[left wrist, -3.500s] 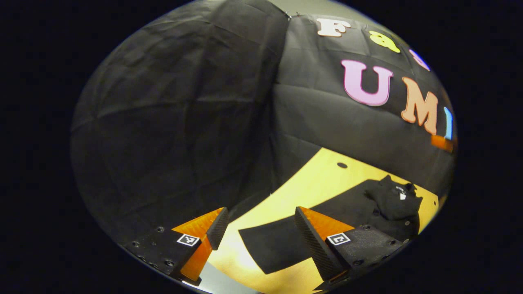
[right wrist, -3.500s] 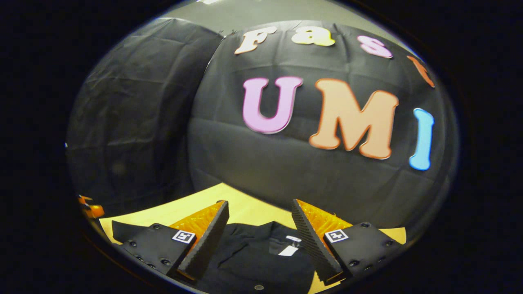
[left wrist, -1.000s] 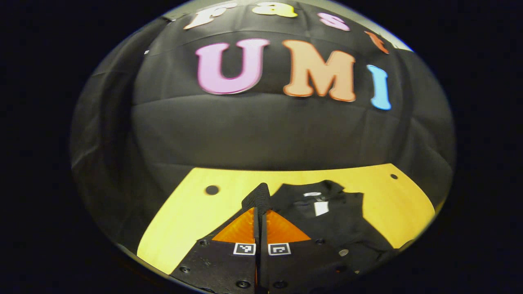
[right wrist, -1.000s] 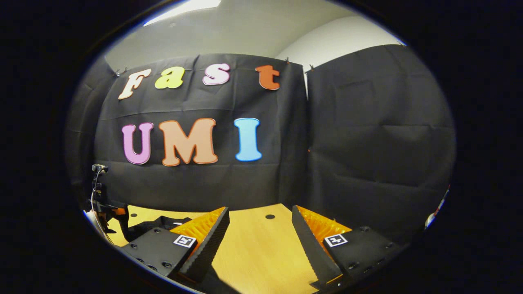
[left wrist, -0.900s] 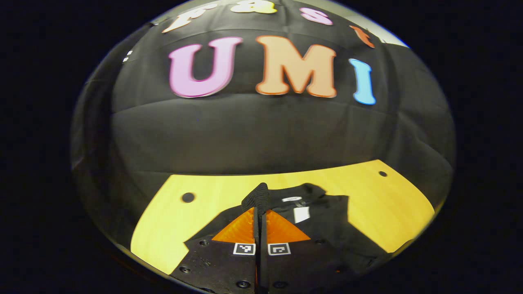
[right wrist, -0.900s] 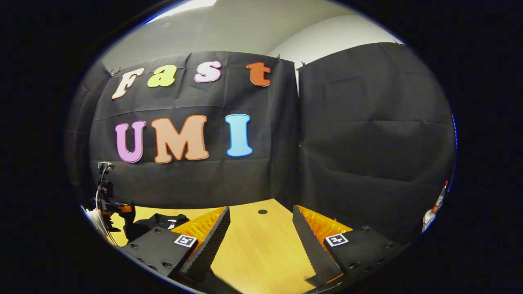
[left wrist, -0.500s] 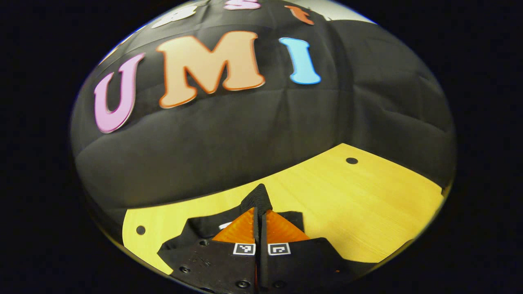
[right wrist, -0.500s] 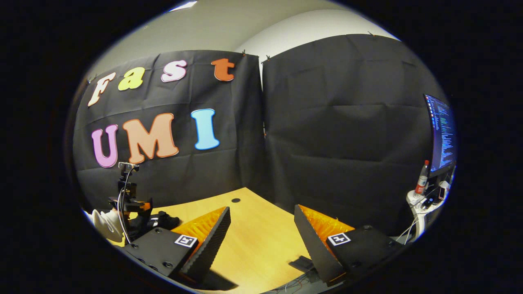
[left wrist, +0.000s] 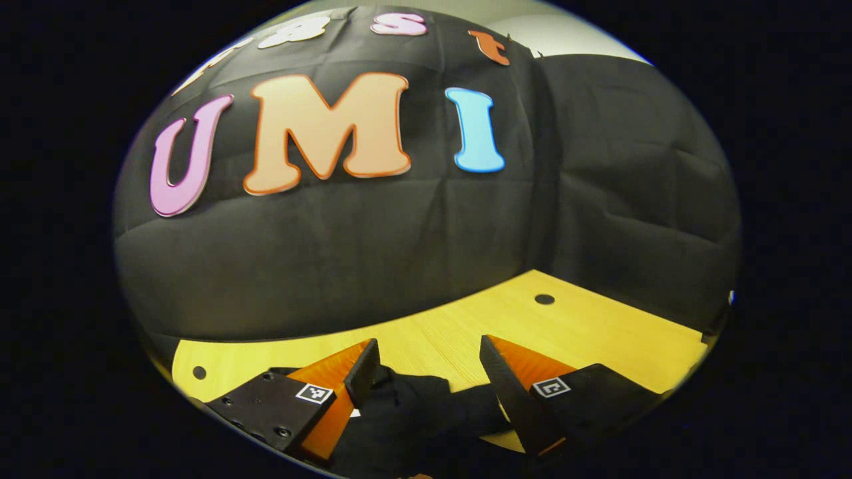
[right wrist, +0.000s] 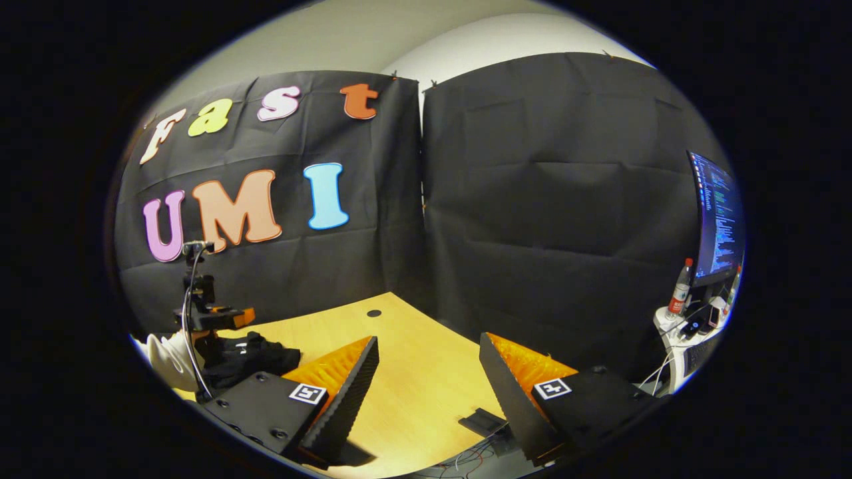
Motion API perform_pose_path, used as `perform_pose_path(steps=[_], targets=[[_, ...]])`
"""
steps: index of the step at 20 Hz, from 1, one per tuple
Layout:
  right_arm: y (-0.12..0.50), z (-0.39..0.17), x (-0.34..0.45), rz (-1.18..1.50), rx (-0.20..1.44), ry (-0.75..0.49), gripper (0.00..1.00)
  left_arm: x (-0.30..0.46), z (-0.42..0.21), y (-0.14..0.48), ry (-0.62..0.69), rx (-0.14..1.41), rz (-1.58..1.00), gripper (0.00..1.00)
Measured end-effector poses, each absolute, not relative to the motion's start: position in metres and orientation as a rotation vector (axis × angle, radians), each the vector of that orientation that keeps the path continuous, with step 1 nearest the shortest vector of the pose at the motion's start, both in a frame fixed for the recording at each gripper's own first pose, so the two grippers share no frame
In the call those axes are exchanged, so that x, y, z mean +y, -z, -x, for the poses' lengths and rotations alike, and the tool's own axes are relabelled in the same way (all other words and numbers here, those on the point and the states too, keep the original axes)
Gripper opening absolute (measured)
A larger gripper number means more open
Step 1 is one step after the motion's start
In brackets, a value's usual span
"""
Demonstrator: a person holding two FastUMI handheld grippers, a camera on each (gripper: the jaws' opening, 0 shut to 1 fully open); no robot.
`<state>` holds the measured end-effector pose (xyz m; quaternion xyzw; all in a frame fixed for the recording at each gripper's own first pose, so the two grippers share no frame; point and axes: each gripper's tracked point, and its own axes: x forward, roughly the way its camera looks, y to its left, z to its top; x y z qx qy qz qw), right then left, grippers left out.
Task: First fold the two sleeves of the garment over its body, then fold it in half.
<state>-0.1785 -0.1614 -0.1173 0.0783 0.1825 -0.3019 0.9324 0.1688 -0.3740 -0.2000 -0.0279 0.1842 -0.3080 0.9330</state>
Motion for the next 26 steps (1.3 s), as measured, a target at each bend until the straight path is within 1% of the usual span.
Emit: perform_pose_path(steps=[3, 6, 10, 14, 16, 18, 22, 26], targets=[[0.130, 0.159, -0.147, -0.115, 0.417, 0.539, 0.97, -0.334, -0.165, 0.182, 0.564, 0.368, 0.115, 0.93], [0.139, 0.142, -0.125, -0.091, 0.444, 0.436, 0.97, -0.279, -0.154, 0.180, 0.468, 0.382, 0.170, 0.93], [0.165, 0.125, -0.093, -0.054, 0.495, 0.279, 0.97, -0.199, -0.114, 0.205, 0.320, 0.461, 0.193, 0.93], [0.216, 0.116, -0.057, -0.022, 0.578, 0.102, 0.97, -0.116, -0.046, 0.241, 0.154, 0.573, 0.153, 0.93], [0.253, 0.114, -0.032, -0.027, 0.660, -0.020, 0.97, -0.081, 0.001, 0.254, 0.095, 0.630, 0.111, 0.93], [0.281, 0.115, -0.013, -0.009, 0.702, -0.132, 0.98, -0.056, 0.045, 0.266, 0.054, 0.671, 0.046, 0.93], [0.326, 0.133, 0.021, 0.011, 0.817, -0.300, 0.98, -0.042, 0.127, 0.280, 0.017, 0.765, 0.052, 0.93], [0.357, 0.142, 0.036, 0.060, 0.886, -0.410, 0.98, -0.052, 0.190, 0.308, -0.027, 0.891, 0.101, 0.93]])
